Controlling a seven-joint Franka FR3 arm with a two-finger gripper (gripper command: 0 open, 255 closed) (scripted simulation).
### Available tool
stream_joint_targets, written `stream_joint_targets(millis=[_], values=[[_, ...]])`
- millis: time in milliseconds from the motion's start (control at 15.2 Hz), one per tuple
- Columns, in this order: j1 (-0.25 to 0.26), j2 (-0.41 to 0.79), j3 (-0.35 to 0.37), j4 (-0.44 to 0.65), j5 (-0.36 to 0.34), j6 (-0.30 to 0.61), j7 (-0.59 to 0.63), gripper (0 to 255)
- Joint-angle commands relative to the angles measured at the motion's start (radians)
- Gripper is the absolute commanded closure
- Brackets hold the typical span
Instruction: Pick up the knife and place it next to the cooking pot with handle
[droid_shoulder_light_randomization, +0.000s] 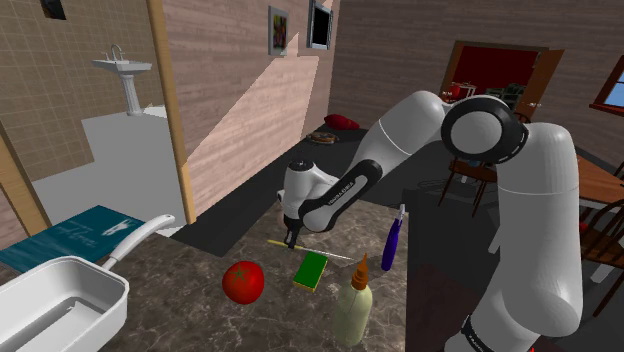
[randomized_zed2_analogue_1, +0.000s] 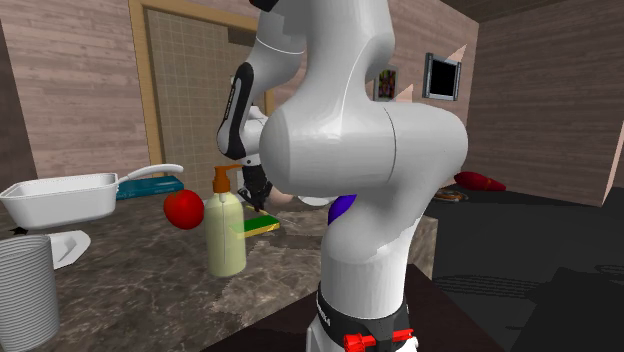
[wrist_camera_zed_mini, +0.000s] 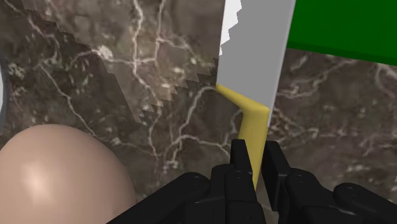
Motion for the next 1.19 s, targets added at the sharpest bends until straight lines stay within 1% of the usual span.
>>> stream_joint_targets(millis=[0,264,1122], values=[[0.0,0.001,-0.001,0.0,0.0,0.0,0.0,255],[-0.001,0.001,-0.001,-0.001,0.0,0.0,0.0,255],[-0.024,-0.132,0.035,0.008,0.068,-0.138,-0.061,255]])
